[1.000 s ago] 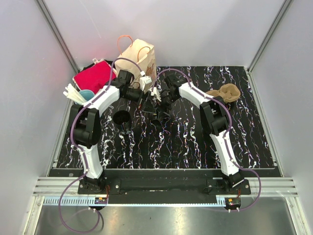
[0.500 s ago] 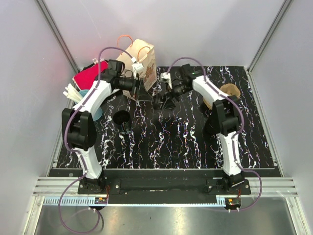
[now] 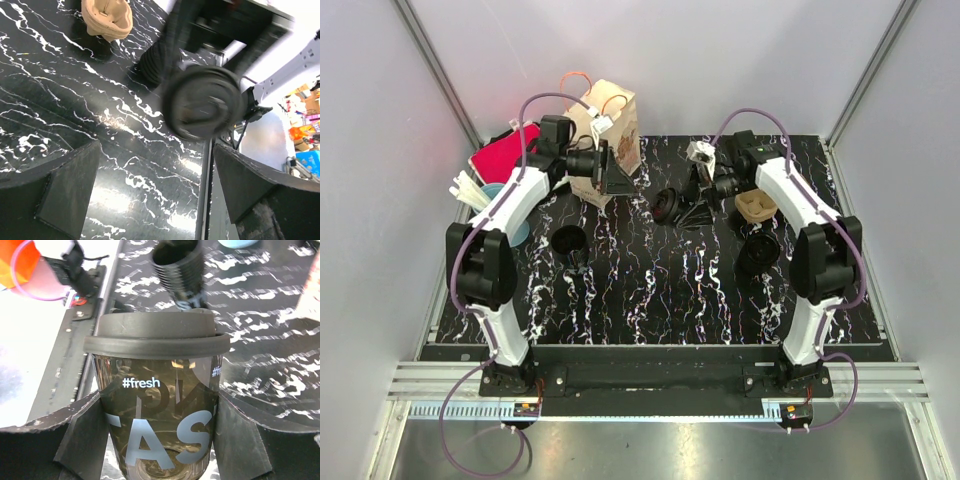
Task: Pack the takeout coffee
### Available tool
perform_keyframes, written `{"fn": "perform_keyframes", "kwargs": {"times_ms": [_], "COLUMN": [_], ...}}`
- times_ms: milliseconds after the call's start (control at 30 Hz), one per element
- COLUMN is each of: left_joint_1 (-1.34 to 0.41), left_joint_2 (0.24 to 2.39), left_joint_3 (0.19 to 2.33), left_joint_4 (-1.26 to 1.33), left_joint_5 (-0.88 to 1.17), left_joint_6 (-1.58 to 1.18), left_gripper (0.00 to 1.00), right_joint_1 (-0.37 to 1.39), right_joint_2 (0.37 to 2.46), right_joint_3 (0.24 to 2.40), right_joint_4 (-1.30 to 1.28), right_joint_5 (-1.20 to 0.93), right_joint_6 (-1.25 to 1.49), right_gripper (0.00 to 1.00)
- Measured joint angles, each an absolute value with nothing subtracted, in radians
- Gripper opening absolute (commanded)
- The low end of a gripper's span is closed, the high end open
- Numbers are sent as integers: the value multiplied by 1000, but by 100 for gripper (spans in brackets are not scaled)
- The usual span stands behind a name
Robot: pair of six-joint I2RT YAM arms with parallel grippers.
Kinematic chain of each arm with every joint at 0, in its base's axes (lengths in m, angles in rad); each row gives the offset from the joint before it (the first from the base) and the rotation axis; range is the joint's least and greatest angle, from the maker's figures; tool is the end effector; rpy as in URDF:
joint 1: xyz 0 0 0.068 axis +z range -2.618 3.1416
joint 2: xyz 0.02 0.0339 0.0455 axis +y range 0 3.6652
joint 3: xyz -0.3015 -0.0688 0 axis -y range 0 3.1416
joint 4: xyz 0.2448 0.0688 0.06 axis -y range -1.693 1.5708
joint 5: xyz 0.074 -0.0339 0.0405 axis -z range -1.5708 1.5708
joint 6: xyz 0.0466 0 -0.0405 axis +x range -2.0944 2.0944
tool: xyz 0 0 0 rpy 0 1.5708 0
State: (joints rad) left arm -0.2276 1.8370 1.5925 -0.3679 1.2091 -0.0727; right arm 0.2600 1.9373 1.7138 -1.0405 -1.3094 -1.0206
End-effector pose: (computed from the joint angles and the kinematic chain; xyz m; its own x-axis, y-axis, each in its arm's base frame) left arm 0.4046 -0.1384 0.3513 -0.6185 0.1169 -0.7771 0.7826 0.1810 -0.5957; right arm 0.3808 0.1479 0.3172 -0.1847 -0.2771 -0.9429 -0.9675 -0.1175 0.2241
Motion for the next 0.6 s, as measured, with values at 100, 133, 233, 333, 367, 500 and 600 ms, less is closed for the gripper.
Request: {"fn": "perform_keyframes", "kwargs": {"times_ms": [100,133,233,333,367,500,600], "left_joint_1": [-248,-257,-291,-321,-329,-349,-350], "left_joint_2": [1843,1843,1843,1843,1843,1843,1845], "left_joint_3": [1592,1592,1594,1595,1595,1604,1612], "left_joint_4": [-341,-337,-327,-320,-320,-321,-321], "left_joint_5": [1208,1208,1203,1197,1196,1192,1187], "left_joint_6": [-97,-100,-106,-105,-105,-104,-102], "left_gripper": [99,99,97,95,94,85,74], "right_joint_1": [263,263,263,263,263,263,263], "right_joint_2": [1882,1869,1842,1838,1838,1838,1838], "right_joint_3": [1686,1681,1666,1665,1665,1665,1665], "right_joint_4": [-1074,-1079,-1095,-1101,-1102,-1102,-1102], "right_joint_5": [-1331,-1335,-1349,-1353,-1354,-1355,-1354], "right_joint_6": [-1060,-1068,-1085,-1095,-1097,-1103,-1105], "right_gripper": [76,76,76,76,76,76,76]}}
